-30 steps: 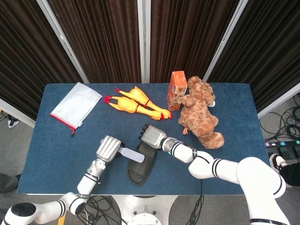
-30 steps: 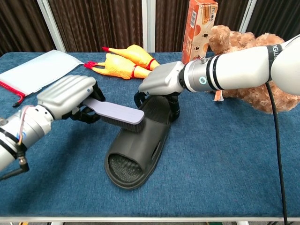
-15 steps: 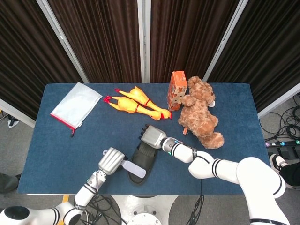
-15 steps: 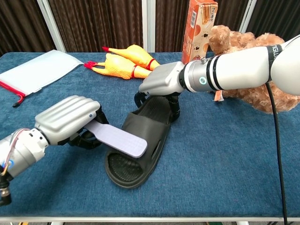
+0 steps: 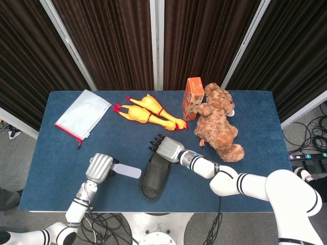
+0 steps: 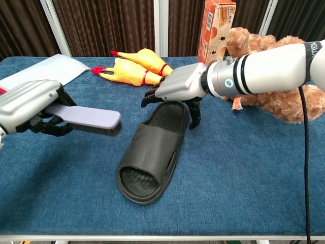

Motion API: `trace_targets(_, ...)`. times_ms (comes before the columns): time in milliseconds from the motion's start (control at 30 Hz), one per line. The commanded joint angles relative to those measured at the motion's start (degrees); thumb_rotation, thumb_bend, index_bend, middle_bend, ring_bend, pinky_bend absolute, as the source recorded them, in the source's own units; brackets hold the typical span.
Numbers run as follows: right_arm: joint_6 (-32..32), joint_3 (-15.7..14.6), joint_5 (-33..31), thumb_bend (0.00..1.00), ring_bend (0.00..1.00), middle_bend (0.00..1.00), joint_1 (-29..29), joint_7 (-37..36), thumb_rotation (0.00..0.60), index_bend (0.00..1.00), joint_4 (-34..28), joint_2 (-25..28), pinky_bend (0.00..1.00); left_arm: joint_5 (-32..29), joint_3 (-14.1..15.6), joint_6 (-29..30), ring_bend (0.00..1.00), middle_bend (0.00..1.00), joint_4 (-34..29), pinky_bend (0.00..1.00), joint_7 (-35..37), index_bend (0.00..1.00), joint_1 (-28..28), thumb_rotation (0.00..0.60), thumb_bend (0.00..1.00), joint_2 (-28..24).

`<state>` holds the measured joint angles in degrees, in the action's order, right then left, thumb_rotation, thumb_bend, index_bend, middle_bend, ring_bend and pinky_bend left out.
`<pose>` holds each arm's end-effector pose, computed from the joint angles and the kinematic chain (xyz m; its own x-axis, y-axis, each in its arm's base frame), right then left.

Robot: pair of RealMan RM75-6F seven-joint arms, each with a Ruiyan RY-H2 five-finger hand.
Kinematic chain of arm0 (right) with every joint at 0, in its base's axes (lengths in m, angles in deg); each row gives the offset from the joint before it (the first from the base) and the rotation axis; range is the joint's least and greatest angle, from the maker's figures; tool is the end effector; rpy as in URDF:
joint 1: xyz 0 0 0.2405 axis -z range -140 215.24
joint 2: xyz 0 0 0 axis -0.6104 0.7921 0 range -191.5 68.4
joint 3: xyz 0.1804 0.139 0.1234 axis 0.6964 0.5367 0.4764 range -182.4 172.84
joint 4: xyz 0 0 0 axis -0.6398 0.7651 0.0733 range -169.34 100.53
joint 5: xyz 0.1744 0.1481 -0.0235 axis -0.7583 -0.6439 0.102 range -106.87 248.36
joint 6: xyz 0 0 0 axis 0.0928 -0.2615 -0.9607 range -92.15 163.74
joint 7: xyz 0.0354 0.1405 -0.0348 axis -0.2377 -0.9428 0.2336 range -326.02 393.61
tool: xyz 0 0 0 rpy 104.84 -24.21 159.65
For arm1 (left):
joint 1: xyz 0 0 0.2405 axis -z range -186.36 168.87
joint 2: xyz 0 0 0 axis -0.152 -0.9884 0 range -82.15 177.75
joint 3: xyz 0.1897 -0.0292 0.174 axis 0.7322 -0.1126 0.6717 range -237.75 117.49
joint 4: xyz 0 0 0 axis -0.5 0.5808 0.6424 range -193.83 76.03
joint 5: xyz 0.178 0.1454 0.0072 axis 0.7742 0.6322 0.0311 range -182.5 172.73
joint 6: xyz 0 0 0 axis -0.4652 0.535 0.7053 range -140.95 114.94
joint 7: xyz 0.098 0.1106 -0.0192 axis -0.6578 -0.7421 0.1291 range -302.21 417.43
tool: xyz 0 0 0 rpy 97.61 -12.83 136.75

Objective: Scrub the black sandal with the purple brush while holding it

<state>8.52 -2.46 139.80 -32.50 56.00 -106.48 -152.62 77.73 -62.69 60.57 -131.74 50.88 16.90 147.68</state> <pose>-0.0590 -0.3908 -0.1013 0.8951 -0.1338 0.4253 -0.3375 -0.8267 0.4502 -0.2123 0.2717 -0.0650 0.2882 0.1429 0.9468 0.9197 -0.3166 -0.2322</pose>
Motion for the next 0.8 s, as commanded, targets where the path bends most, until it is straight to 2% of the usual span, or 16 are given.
trace_targets(33,-2.57,0.43,-1.06,0.05,0.00,0.00,0.74,1.42,0.600,0.00,-3.85,2.90,0.00,-5.22,-2.96,-4.25,0.99,1.00,3.45,1.00,-0.68,1.00,0.25,0.600,0.51,0.08)
trace_targets(200,-5.31,1.00,-1.57,0.05,0.00,0.00,1.91,1.48,0.600,0.00,-8.66,6.56,0.00,-9.24,-4.59,-8.08,0.93,1.00,6.79,1.00,-4.26,0.99,1.34,0.600,0.51,1.51)
trace_targets(367,-6.26,1.05,-1.02,0.03,0.00,0.00,2.73,0.56,0.600,0.00,-11.24,9.04,0.00,-11.86,-5.06,-9.27,0.76,0.87,5.75,0.91,-9.37,0.78,1.49,0.600,0.43,1.54)
trace_targets(467,-6.68,1.02,-0.44,0.03,0.00,0.00,3.13,0.01,0.600,0.00,-11.87,9.97,0.00,-12.59,-4.92,-9.33,0.63,0.74,3.96,0.81,-11.51,0.62,1.29,0.600,0.36,0.89)
trace_targets(600,-7.98,1.56,0.68,0.03,0.00,0.00,3.78,-1.11,0.600,0.00,-13.35,11.57,0.00,-14.04,-4.74,-10.07,0.39,0.49,0.02,0.62,-14.29,0.35,1.11,0.600,0.25,-1.09)
trace_targets(733,-10.22,1.91,2.50,0.03,0.00,0.00,4.92,-1.68,0.600,0.00,-16.31,14.58,0.00,-15.05,-4.86,-10.10,0.20,0.31,-5.71,0.39,-14.91,0.19,0.57,0.600,0.17,-4.44)
trace_targets(800,-11.77,1.79,3.39,0.03,0.00,0.00,5.82,-1.49,0.600,0.00,-17.89,16.34,0.00,-14.93,-4.91,-9.61,0.15,0.27,-7.96,0.32,-14.64,0.17,0.22,0.600,0.15,-6.22)
